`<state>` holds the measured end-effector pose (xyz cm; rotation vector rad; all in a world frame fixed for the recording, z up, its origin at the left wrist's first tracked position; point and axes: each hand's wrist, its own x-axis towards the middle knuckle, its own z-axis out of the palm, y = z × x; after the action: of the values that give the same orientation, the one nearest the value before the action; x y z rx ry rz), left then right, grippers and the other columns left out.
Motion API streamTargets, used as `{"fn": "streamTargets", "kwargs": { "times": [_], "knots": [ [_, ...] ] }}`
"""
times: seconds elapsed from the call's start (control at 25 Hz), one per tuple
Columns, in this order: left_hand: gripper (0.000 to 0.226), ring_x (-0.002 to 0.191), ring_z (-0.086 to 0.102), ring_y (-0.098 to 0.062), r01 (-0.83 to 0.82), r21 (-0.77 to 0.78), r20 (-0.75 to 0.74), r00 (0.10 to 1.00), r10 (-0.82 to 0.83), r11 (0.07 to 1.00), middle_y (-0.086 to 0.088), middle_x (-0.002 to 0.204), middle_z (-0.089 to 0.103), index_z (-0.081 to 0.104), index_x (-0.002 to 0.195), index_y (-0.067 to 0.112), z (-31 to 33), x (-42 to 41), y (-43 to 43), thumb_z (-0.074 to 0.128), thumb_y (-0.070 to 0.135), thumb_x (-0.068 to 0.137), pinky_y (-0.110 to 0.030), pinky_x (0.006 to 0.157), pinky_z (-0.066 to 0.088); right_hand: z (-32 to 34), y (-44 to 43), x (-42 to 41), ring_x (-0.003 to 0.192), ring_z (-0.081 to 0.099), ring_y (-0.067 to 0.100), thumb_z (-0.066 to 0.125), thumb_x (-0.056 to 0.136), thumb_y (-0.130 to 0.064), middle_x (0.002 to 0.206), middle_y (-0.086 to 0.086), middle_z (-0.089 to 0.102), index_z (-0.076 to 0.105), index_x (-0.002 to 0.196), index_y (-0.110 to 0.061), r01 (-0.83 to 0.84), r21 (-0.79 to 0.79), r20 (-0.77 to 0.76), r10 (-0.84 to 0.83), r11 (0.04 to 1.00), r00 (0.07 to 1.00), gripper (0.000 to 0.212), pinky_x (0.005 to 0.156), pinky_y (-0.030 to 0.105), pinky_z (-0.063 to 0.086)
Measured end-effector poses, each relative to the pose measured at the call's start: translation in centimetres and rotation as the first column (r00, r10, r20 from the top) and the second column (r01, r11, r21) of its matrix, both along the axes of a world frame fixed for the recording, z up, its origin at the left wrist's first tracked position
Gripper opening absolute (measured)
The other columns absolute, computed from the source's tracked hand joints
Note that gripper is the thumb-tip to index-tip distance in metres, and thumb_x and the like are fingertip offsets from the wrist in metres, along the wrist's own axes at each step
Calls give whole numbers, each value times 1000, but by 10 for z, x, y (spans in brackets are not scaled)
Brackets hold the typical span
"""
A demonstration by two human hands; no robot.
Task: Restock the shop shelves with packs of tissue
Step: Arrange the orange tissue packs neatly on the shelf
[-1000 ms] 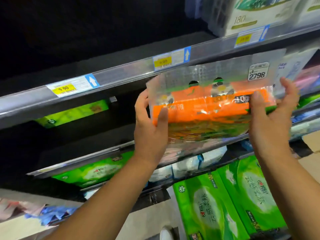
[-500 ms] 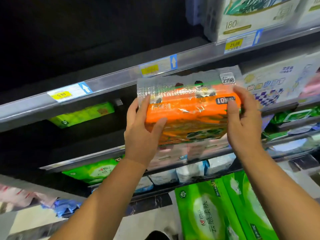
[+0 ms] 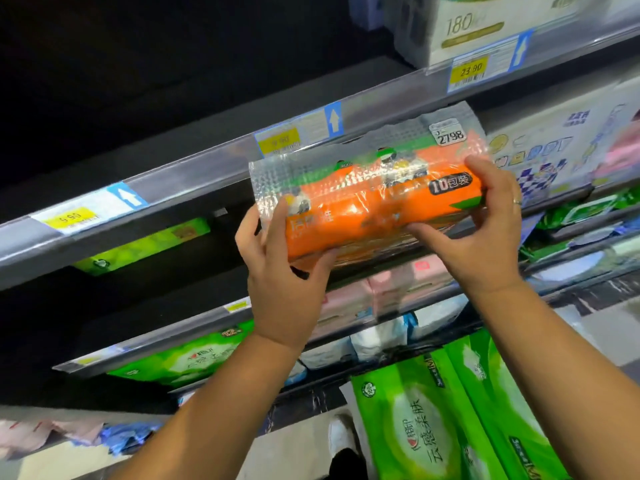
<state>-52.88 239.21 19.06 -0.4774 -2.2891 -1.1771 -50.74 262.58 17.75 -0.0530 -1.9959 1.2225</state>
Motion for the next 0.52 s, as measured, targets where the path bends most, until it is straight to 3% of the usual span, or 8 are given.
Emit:
{"fn": "streamTargets", "kwargs": {
  "times": [0.16,0.28,0.44,0.52],
  "knots": [
    [69,133,37,-26,27,-28,-57,998,-29,999,2,142,20,38,140,24,-7,-7,1,73,33,81,-47,97,49,-8,6,-12,124,44,33,80,68,-55,129,-4,36,41,133,-34,-3,29,-82,6,1000,997,78,95,56,46],
    [70,134,35,-31,63,-40,-127,990,-68,997,-3,140,22,40,139,17,-10,-10,0,76,21,80,-51,97,46,-16,10,-14,121,44,40,85,66,-48,128,8,37,37,134,-44,17,17,-171,-14,1000,985,84,99,56,41],
    [69,136,29,-26,45,-129,-170,983,-67,991,-7,137,22,41,137,14,-25,-25,2,77,12,77,-45,105,41,-41,13,-28,121,39,40,83,69,-44,129,5,31,30,136,-42,6,59,-208,7,998,978,86,103,51,37],
    [65,138,29,-28,64,-92,-84,994,-72,994,-5,140,21,41,138,15,-36,-35,8,74,18,81,-49,101,44,-50,10,-37,126,38,22,80,72,-45,128,5,32,34,135,-26,11,54,-130,-4,998,992,81,104,39,38]
  ]
}}
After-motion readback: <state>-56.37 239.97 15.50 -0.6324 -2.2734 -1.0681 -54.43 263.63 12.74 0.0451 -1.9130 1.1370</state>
